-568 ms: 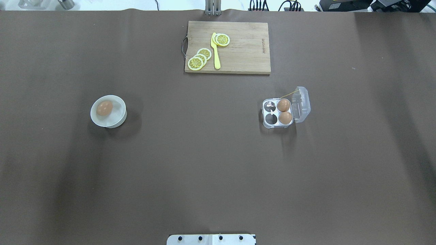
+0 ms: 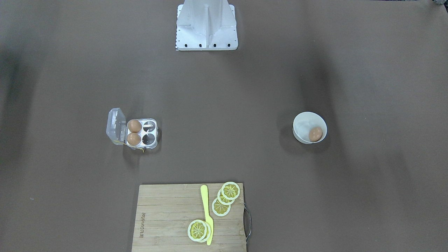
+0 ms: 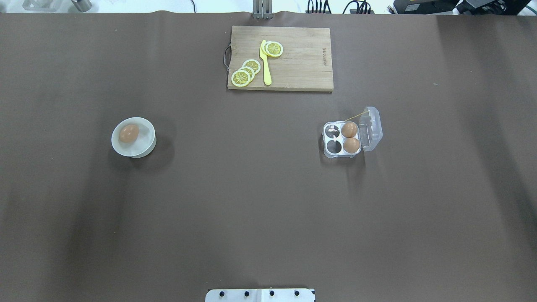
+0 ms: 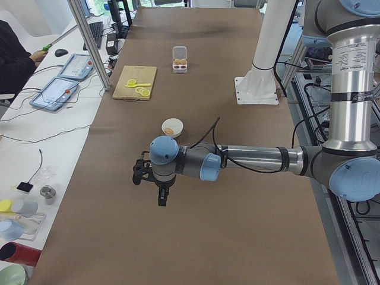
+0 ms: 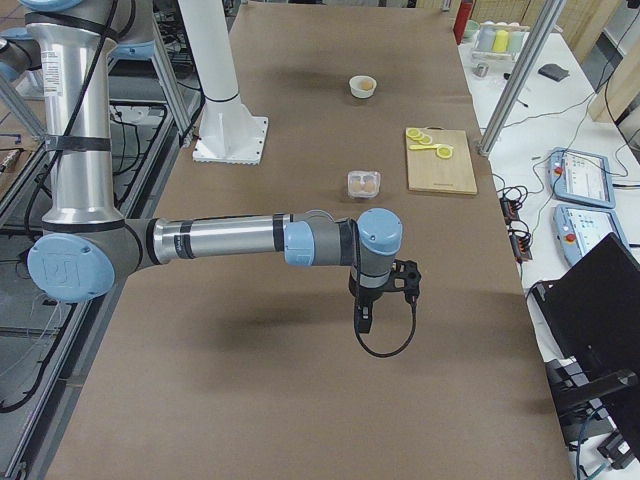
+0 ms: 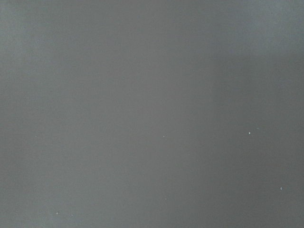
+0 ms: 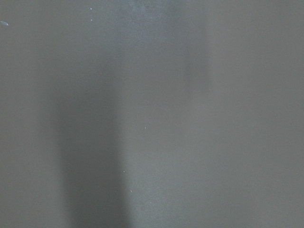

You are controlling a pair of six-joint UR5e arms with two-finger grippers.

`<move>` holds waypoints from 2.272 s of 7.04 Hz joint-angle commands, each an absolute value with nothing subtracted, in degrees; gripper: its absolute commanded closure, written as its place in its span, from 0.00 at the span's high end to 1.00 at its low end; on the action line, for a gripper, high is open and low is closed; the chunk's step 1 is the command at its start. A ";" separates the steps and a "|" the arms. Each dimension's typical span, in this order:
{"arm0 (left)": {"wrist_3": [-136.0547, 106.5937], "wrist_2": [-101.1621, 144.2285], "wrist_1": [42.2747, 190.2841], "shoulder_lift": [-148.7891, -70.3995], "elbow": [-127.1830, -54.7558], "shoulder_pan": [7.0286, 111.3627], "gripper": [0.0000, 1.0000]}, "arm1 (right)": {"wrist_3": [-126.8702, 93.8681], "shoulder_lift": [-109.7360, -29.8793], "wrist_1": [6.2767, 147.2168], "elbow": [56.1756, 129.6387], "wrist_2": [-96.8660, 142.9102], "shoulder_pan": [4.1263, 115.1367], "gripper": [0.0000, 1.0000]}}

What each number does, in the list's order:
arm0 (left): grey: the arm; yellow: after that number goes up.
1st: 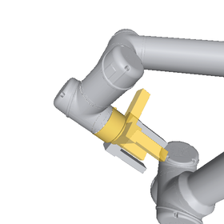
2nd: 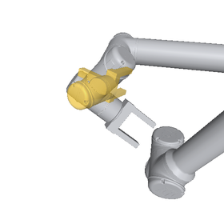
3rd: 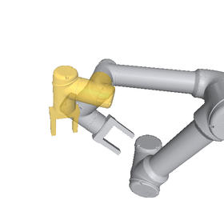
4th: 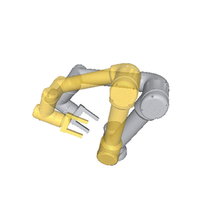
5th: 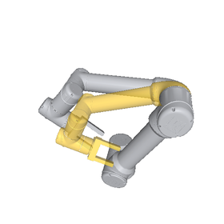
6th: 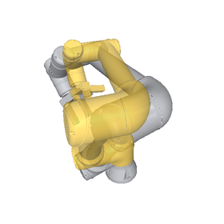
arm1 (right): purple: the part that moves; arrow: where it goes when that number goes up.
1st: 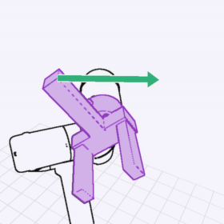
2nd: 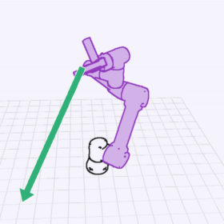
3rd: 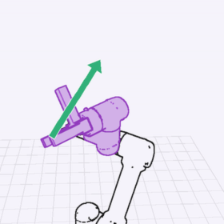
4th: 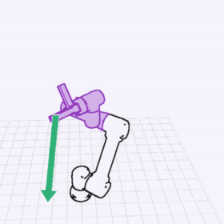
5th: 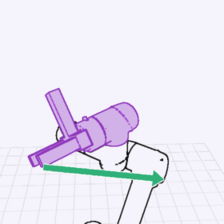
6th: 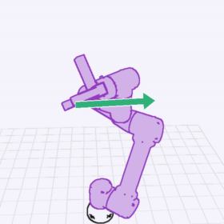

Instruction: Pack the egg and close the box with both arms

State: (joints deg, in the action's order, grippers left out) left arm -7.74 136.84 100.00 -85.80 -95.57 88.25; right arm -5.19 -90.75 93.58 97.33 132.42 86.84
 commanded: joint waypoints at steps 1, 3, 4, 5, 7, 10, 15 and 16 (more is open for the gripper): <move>-7.91 136.85 100.02 -85.52 -97.37 88.24 0.99 | -5.27 -90.09 94.04 98.43 132.10 86.84 1.00; -7.74 136.85 100.02 -85.60 -95.90 87.89 0.99 | -5.19 -90.44 93.87 98.88 131.84 87.01 1.00; -7.73 136.85 100.02 -85.43 -96.15 87.89 0.99 | -5.19 -90.44 93.87 98.88 131.75 87.01 1.00; -7.73 136.85 100.02 -85.43 -96.15 87.89 0.99 | -5.19 -90.70 93.87 98.79 131.84 87.01 1.00; -7.65 136.85 100.11 -85.52 -96.15 87.89 0.99 | -5.19 -90.88 93.95 98.79 132.01 87.01 1.00; -7.56 136.94 99.94 -85.17 -96.68 88.16 0.99 | -5.19 -90.88 93.96 99.66 132.28 87.01 1.00; -7.91 137.81 100.46 -89.09 -97.46 87.80 0.99 | -5.19 -90.44 93.96 99.76 132.36 86.92 1.00; -7.91 136.94 100.28 -92.60 -97.21 87.54 0.99 | -5.19 -90.35 93.87 100.02 132.62 86.75 1.00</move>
